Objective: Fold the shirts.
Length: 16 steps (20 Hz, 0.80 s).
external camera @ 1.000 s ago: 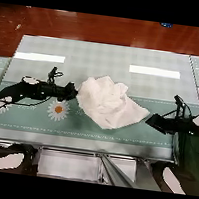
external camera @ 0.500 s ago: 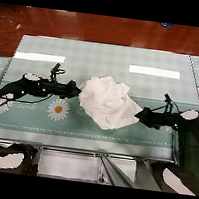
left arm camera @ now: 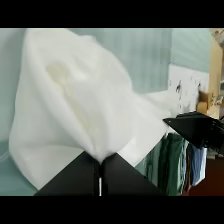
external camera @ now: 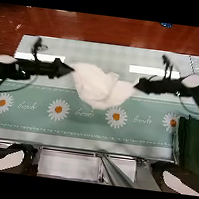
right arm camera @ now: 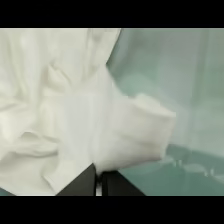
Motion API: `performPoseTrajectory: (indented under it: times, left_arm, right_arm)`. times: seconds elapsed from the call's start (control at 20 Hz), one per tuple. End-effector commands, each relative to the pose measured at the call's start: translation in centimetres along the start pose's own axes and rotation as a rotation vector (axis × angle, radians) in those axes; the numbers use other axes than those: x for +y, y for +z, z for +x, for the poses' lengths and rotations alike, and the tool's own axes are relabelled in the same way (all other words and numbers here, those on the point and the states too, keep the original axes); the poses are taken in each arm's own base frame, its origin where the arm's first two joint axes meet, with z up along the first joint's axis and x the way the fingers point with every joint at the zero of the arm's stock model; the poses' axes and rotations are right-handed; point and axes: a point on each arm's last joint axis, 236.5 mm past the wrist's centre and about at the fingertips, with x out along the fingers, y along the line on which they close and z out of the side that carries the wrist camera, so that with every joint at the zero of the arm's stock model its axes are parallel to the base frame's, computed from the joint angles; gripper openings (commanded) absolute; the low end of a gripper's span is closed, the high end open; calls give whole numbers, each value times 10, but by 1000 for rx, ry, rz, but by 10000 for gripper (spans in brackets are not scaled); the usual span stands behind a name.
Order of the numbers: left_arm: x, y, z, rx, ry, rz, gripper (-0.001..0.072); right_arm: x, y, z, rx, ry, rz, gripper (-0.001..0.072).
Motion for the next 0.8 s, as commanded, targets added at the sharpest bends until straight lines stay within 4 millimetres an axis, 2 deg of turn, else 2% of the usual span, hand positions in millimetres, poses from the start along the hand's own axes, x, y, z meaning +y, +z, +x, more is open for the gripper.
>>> performPoseTrajectory:
  times: [0.0,0.05,0.15,0.25,0.3,0.45,0.55,0.65,0.75]
  left_arm:
    - [-98,69,-82,-221,-77,197,12]
    - [-134,82,-108,-288,-96,273,12]
    - [-203,91,-152,-393,-132,426,11]
    - [-256,85,-188,-470,-111,549,12]
    - [-271,81,-204,-502,-61,597,12]
    - [-298,55,-249,-556,136,716,11]
    - [-316,23,-272,-562,205,799,12]
    - [-319,-14,-278,-508,235,842,12]
    - [-307,-55,-277,-399,275,854,12]
  right_arm:
    - [55,96,-106,-258,-67,-232,25]
    - [78,117,-146,-350,-88,-302,25]
    - [118,136,-222,-509,-136,-417,25]
    - [149,131,-289,-647,-170,-492,25]
    - [161,123,-316,-705,-184,-519,25]
    - [182,84,-375,-812,-218,-576,25]
    - [190,56,-403,-859,-237,-603,25]
    - [196,30,-421,-879,-243,-617,25]
    - [188,4,-425,-838,-268,-596,25]
